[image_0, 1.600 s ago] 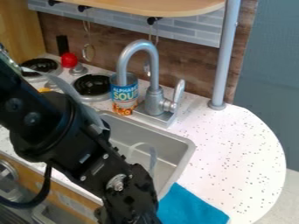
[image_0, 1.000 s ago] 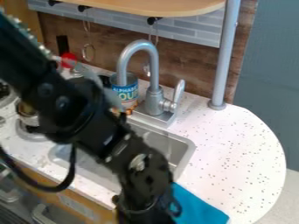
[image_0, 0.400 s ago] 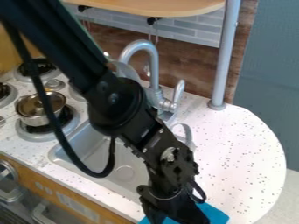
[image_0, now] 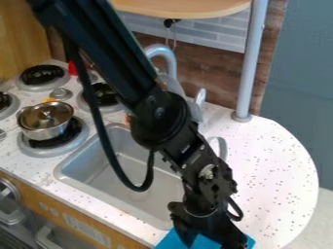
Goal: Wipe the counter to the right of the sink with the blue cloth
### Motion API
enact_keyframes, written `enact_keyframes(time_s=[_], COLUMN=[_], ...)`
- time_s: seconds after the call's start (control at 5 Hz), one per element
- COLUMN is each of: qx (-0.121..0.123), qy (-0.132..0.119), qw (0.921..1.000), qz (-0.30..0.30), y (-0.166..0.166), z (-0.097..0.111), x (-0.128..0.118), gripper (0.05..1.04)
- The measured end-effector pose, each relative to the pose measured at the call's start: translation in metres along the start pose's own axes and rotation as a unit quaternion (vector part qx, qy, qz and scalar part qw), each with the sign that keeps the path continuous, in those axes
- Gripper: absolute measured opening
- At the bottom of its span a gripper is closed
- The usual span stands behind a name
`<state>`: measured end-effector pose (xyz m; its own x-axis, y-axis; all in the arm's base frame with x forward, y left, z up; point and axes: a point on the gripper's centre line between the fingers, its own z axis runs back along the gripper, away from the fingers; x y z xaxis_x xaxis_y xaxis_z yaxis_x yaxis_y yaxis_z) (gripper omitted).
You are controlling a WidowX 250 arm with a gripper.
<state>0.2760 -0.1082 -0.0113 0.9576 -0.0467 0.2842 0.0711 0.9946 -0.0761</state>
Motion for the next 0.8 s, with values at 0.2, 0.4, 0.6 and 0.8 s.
enact_keyframes(time_s=[0.2,0.4,0.6,0.8], qx=[0.003,0.006,0.011,0.012], qy=[0.008,0.016,0.02,0.021], qw=[1.0,0.9999,0.9997,0.9995], qz=[0.0,0.004,0.012,0.018], y=[-0.001,-0.004,-0.002,0.0], z=[-0.01,-0.022,-0.029,-0.035], x=[0.005,0.011,0.019,0.03], gripper=[1.005,1.005,1.005,1.005])
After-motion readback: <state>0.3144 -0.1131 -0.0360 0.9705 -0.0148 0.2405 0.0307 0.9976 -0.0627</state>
